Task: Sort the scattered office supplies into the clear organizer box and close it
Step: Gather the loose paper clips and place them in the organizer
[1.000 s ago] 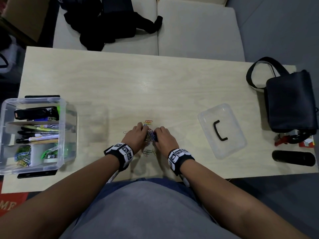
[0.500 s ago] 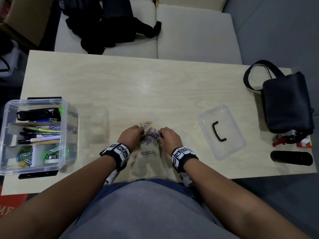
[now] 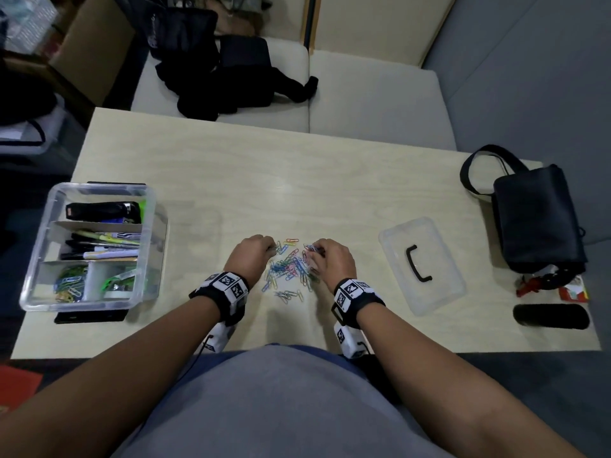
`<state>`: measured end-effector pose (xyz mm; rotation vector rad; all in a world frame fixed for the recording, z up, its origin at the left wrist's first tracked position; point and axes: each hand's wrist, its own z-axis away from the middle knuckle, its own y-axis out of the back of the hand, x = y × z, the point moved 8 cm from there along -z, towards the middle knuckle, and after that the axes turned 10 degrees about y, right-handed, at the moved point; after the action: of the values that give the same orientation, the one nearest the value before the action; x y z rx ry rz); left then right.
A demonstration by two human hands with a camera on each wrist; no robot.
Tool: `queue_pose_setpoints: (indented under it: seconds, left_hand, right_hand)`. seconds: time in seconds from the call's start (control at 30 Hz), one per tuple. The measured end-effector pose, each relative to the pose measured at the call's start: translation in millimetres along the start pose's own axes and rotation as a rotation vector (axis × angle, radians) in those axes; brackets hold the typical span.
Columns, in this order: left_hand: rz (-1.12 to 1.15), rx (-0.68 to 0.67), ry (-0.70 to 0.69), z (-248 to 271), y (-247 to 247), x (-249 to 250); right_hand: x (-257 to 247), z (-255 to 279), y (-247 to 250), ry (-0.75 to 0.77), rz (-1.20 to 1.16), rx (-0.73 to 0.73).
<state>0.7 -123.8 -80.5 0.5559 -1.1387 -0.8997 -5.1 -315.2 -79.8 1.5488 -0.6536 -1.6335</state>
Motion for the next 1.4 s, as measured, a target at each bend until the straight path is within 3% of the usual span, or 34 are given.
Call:
queue_pose_setpoints:
  seconds: [0.43,0.93,1.23,1.4]
  left_hand:
    - [0.222,0.27,0.103,34,100,-36]
    - [0.295,0.53,0.284,116,189,-134]
    - [0.241,0.583,0.492,157,218,-218]
    - [0.041,0.492,0.575,156,217,-249]
  right_hand:
    - [-119,-31,-4,0.167,-0.345,0.11]
    - [-286,-37,-66,0.427,-0.52,-0.021]
    - [-352,-27,-119,0.515,-0.468,-0.109]
    - [-369,-23,-133,0.504,-0.469,-0.135]
